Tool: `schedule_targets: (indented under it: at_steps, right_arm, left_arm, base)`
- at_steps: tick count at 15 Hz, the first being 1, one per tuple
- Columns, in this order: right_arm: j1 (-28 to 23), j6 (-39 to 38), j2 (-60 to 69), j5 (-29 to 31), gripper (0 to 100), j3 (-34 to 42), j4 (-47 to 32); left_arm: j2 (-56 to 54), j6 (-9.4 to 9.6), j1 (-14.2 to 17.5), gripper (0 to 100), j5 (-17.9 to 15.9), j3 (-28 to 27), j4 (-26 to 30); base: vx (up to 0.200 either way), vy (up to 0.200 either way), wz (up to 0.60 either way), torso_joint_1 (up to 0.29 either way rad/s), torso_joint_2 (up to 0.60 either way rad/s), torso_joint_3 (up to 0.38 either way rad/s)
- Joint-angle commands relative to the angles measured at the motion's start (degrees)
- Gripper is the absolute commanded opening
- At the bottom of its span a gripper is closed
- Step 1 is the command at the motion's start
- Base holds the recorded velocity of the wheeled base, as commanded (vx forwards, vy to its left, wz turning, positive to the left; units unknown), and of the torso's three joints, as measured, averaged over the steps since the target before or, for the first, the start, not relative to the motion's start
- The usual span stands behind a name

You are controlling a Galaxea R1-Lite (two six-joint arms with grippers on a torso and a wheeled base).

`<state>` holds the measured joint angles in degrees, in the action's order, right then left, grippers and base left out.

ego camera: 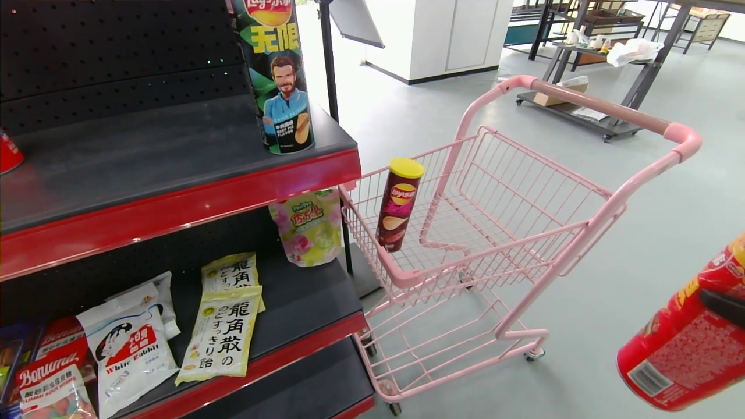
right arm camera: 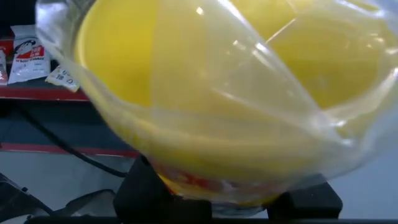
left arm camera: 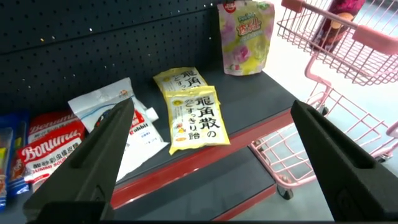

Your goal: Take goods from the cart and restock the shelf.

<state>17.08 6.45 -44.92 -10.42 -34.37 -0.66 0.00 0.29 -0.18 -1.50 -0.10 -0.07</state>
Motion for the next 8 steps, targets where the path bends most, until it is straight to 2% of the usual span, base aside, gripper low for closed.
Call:
schedule_targets:
  at_steps: [1, 8]
  right_arm:
    - [0.06, 0.23, -2.8, -0.56, 0, -0.7, 0.39]
    - [-0.12, 0.23, -9.66, -3.02, 0, -3.34, 1.27]
  left_arm:
    - [0.0, 0.06, 0.01, 100, 0.01, 0.01, -0.01]
    - [0.0, 0.06, 0.01, 100, 0.01, 0.01, -0.01]
  base:
    - [0.0, 0.0, 0.0, 0.115, -0.4, -0.286]
    - [0.0, 0.0, 0.0, 0.168, -0.5, -0.338]
